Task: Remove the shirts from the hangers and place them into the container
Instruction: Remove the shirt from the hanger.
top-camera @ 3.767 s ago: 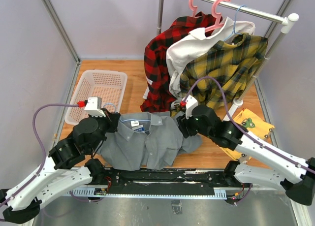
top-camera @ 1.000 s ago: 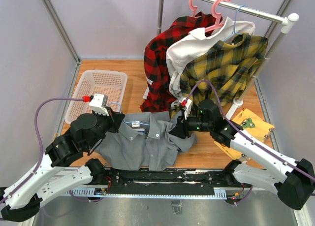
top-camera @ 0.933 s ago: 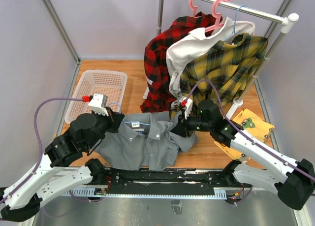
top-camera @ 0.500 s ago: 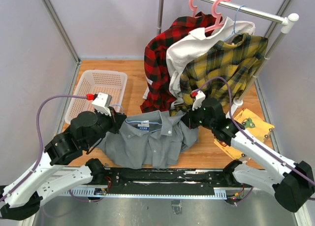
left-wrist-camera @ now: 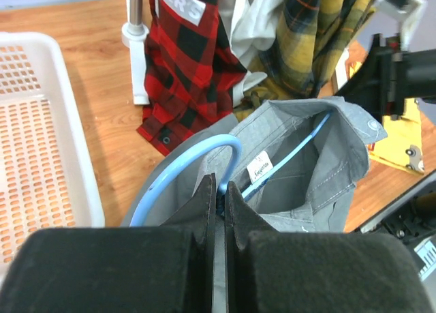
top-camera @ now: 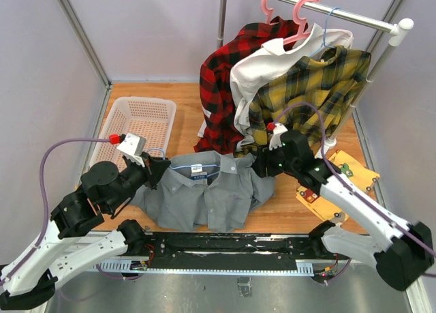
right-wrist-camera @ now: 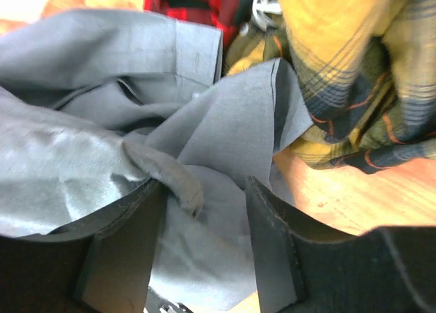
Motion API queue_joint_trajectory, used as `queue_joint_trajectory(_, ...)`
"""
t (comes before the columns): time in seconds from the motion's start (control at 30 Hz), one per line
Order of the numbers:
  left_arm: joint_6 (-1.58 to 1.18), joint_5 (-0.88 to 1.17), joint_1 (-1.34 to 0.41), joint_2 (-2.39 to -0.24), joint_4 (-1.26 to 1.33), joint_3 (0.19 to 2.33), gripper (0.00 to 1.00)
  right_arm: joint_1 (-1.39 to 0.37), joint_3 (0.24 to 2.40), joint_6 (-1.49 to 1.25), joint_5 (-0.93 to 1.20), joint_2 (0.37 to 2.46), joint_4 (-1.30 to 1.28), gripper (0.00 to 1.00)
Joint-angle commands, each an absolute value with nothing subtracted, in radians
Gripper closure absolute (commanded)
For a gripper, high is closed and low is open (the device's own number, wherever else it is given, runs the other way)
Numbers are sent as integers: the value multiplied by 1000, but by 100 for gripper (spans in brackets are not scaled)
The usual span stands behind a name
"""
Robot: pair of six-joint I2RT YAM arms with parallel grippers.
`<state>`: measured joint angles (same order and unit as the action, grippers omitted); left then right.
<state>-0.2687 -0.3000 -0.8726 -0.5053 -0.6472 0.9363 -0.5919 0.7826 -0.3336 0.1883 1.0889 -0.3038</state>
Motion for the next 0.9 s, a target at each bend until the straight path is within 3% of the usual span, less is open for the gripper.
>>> queue_joint_trajectory(0.0, -260, -357, -868, -486, -572, 934, 99, -580, 789, -333, 139, 913, -370, 45)
queue_joint_trajectory(0.17, -247, -359, -868, -523, -585, 926, 100, -581, 732, -362, 297, 718, -237, 31)
queue_joint_trajectory(0.3, -243, -317, -867, -559, -563, 916, 99, -629, 709, -420, 381, 688, -112, 21)
queue_joint_trajectory(0.4, -244, -281, -868, -581, -545, 908, 100, -754, 756, -367, 249, 752, -134, 17)
queue_joint_trajectory(0.53, -243, -214, -868, -612, -560, 925, 100, -948, 878, -298, -41, 874, -227, 2)
queue_joint_trajectory(0.87, -265, -208, -868, -629, -590, 940, 99, -1016, 991, -283, -197, 1104, -302, 2)
